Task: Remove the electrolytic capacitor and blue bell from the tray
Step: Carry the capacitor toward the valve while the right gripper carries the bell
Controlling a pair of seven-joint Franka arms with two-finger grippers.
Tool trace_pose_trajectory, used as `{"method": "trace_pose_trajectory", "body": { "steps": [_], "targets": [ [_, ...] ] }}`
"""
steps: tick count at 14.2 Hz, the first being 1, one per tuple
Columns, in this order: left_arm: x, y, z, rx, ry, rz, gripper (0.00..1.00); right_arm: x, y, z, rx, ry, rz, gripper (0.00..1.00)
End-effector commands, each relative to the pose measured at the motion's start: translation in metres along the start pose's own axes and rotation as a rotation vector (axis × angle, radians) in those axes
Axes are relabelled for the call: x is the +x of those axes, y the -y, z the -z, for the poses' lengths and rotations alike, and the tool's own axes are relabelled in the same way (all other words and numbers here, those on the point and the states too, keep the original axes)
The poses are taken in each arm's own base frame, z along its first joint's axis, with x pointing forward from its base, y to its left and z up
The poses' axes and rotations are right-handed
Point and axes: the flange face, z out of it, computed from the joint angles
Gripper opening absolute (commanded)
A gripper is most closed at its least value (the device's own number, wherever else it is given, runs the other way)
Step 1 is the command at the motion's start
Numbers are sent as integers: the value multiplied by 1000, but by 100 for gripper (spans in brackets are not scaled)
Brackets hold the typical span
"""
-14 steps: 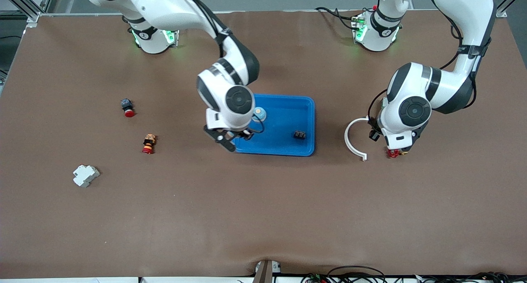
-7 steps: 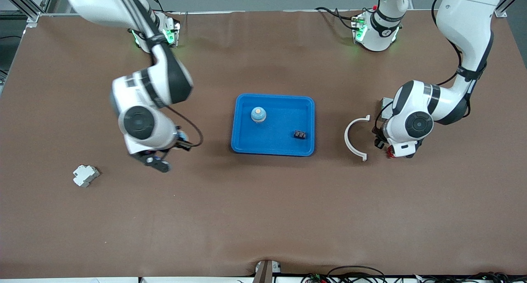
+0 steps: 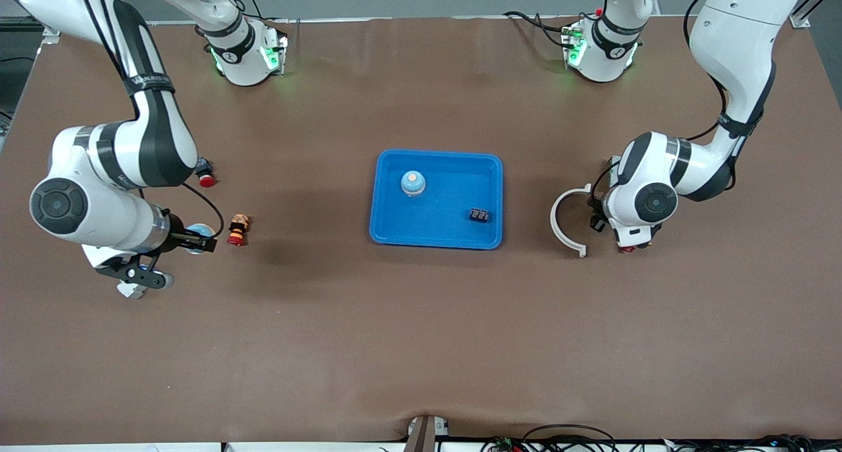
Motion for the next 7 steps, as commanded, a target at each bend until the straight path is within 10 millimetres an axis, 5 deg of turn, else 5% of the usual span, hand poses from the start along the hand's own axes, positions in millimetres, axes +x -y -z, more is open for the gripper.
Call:
{"method": "trace_pose_trajectory", "body": {
  "steps": [1,7],
  "targets": [
    [0,-2,4,-16,-20,9,0,-14,-20,-12,20,-24,52,0],
    [2,-16,14,-38,-44,-22,0,-18,-69,-51,56,-76,99,0]
  ]
}}
